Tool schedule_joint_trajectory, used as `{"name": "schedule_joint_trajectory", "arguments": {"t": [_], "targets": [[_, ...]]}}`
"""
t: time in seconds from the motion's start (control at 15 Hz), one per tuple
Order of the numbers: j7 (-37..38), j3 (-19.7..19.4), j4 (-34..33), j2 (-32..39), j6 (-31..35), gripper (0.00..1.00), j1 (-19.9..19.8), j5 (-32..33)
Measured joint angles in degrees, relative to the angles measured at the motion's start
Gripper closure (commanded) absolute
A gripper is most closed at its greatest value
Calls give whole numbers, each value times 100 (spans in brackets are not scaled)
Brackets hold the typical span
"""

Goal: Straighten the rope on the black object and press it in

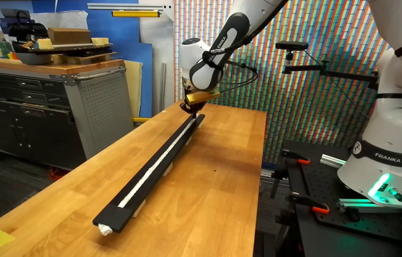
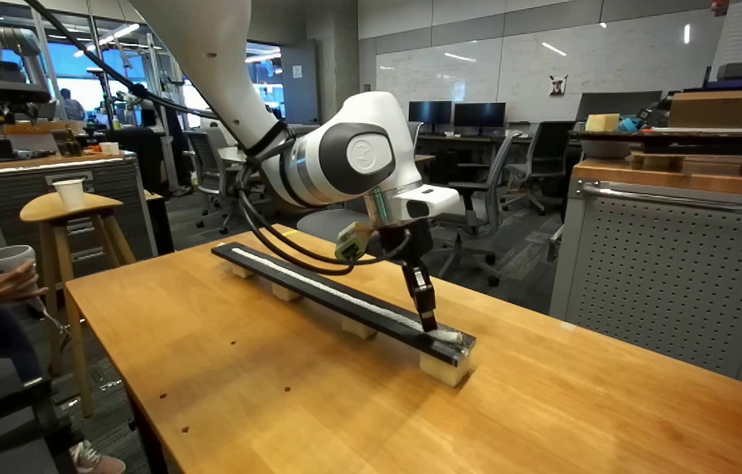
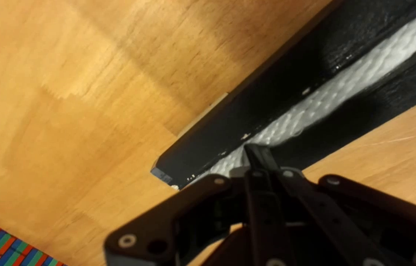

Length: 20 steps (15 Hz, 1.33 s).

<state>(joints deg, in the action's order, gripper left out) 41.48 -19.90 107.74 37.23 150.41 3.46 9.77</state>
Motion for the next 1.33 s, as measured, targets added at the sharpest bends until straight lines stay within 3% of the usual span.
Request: {"name": "schedule_joint_trajectory", "arguments": {"t": [1.33], "targets": [[7,-194,-37,-68,-36,100,-50,-11]]}}
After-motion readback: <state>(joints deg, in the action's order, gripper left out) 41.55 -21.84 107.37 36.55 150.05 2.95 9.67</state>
